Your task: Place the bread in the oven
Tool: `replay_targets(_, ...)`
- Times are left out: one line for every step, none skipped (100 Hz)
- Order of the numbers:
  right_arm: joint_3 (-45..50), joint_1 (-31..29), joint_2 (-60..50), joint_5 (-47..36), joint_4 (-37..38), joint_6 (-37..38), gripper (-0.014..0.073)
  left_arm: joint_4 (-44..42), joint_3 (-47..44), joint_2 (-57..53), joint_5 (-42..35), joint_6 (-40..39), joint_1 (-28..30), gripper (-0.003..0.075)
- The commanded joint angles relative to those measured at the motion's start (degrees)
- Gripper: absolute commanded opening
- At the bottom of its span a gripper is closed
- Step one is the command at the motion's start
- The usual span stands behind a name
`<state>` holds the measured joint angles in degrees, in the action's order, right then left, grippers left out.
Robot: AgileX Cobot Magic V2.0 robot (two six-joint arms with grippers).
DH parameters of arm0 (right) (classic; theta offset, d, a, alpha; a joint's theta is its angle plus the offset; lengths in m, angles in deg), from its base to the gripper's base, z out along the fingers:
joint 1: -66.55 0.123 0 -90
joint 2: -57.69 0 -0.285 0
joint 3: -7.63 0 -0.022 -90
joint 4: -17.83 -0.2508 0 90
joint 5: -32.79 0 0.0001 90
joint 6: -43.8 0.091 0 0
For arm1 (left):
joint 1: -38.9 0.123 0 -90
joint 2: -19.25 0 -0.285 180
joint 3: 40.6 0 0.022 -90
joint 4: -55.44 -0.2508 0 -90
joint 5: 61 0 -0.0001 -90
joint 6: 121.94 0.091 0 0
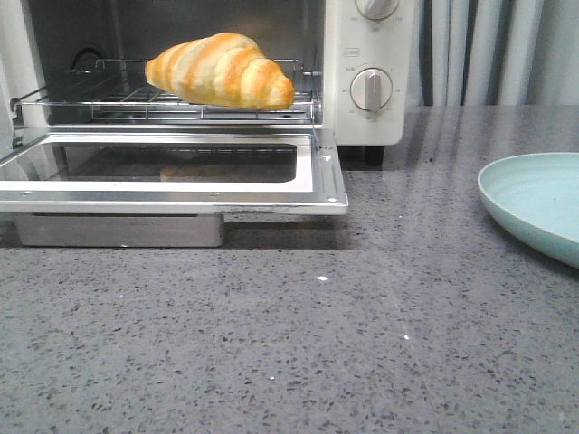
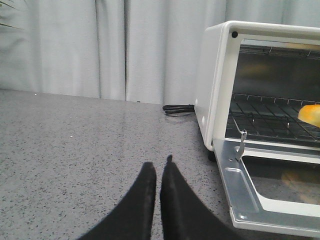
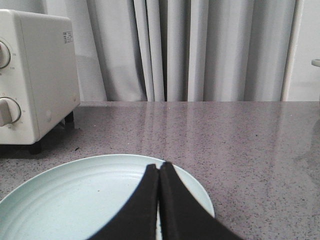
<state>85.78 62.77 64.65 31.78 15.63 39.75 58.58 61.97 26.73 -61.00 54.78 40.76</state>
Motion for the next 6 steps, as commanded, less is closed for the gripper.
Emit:
replay_targets(0.4, -0.4, -0.8, -4.2, 0.0, -0.6, -0.0050, 0.2, -1.3, -1.7, -4.3, -0.1, -0.5, -0.0020)
replay_targets(0.4, -0.4, -0.8, -4.2, 0.0, -0.6, -0.0050, 0.2, -1.3, -1.7, -4.3, -0.1, -0.5, -0.0020)
replay_targets(0.4, -0.4, -0.8, -4.2, 0.0, -0.6, -0.0050, 0.2, -1.3, -1.7, -4.3, -0.1, -0.5, -0.0020)
replay_targets(0.4, -0.4, -0.8, -4.2, 0.0, -0.6, -0.0050, 0.2, -1.3, -1.7, -4.3, -0.1, -0.5, -0.0020)
replay_targets(0.4, -0.4, -0.8, -4.2, 0.0, -0.6, -0.0050, 0.2, -1.3, -1.7, -4.3, -0.1, -0.5, -0.0020)
replay_targets(0.4, -0.4, -0.8, -4.2, 0.0, -0.6, -0.0050, 0.2, -1.3, -1.7, -4.3, -0.1, -0.5, -0.0020)
